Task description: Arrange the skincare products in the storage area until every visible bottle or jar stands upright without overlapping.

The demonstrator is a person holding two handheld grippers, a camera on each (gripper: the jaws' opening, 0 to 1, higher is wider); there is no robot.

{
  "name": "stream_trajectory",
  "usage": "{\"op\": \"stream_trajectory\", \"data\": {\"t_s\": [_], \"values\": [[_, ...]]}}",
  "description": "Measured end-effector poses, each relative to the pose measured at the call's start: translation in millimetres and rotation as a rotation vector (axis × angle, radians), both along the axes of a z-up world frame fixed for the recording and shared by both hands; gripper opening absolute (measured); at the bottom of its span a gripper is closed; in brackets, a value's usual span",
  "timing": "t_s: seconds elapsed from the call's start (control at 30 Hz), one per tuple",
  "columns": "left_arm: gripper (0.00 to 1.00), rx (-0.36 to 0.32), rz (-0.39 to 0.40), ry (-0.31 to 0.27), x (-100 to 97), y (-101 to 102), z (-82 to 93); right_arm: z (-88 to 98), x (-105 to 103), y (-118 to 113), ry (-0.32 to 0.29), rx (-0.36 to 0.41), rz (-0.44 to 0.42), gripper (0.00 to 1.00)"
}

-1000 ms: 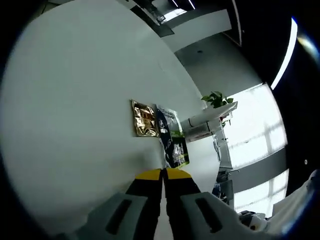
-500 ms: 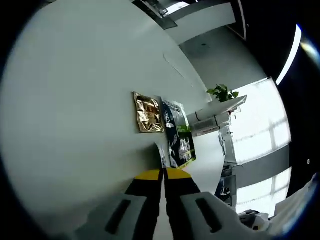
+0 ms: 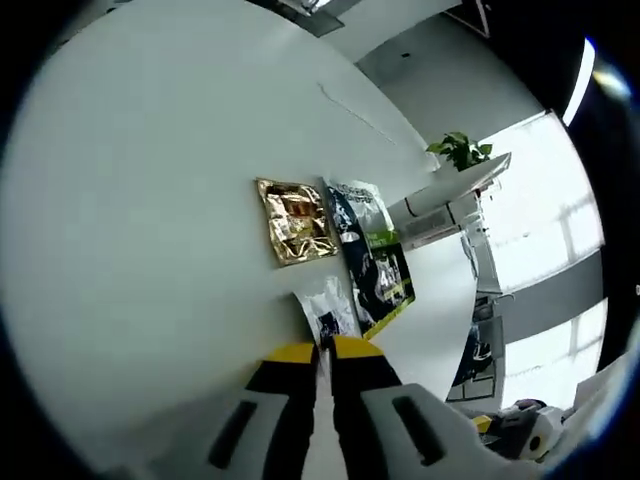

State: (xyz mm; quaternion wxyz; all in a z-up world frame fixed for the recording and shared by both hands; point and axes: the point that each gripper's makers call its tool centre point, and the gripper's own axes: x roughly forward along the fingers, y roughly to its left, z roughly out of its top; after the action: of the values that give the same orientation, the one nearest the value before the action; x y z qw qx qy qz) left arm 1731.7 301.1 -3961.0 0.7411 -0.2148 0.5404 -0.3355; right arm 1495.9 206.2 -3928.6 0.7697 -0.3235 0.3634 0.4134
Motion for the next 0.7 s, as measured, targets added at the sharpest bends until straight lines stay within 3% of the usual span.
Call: {"op": "stream_trajectory", "data": {"t_s": [0.33,0.7], "values": [[0.03,0.050,-0.021,-0.008,-1.9,7,-2.5,-0.2,-1,0,0.004,0.001,0.001,0.32],[0.13,0.077,0.027,-0.030,-0.3,12,6.2,0.3,-1,0,0.004,0.007,0.001,0.31]]}}
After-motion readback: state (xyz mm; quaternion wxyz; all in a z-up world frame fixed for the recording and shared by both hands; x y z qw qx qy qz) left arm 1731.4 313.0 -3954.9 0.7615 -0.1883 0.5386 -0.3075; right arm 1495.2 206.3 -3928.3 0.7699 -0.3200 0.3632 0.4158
